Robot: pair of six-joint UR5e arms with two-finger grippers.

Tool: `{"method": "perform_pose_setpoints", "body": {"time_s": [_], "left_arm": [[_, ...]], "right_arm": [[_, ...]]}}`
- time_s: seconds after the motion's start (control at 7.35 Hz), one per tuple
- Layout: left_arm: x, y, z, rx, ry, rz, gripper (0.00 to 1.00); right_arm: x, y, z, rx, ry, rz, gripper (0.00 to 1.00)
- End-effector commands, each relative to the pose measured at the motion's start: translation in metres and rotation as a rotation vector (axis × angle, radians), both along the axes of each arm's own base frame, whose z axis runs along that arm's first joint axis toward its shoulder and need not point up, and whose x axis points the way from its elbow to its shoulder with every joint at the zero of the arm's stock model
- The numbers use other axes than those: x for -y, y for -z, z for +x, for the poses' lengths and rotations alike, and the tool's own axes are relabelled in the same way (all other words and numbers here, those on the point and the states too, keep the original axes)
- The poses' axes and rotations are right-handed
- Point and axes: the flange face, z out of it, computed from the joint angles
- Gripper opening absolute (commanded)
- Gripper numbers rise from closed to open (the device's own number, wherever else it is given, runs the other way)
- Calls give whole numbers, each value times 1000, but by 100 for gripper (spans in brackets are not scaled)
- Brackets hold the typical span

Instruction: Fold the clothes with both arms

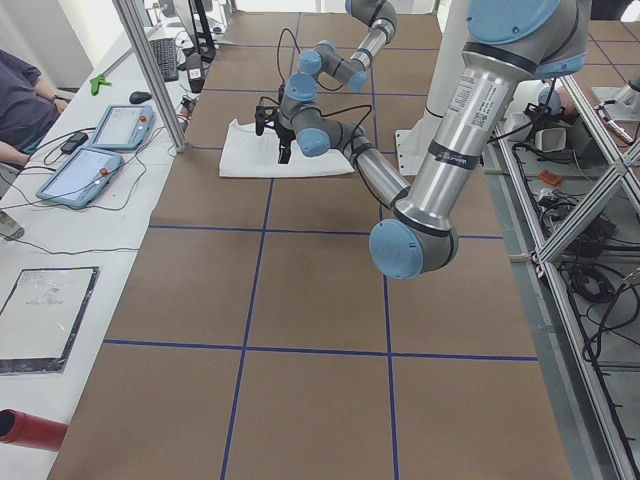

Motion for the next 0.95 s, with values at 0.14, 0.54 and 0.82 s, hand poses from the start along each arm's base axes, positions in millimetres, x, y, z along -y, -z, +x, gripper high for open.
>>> {"method": "perform_pose_setpoints", "body": {"time_s": [0.14,0.54,0.82], "left_arm": [[-1,-1,2,-1,-4,1,100],[0,-3,3,0,-5,3,100],[0,-2,4,-1,-7,4,100]], "right_arm": [[-1,-8,-6,-58,31,-10,100],[2,-11,-7,-72,45,4,100],[2,-13,-7,-81,50,2,100]]}}
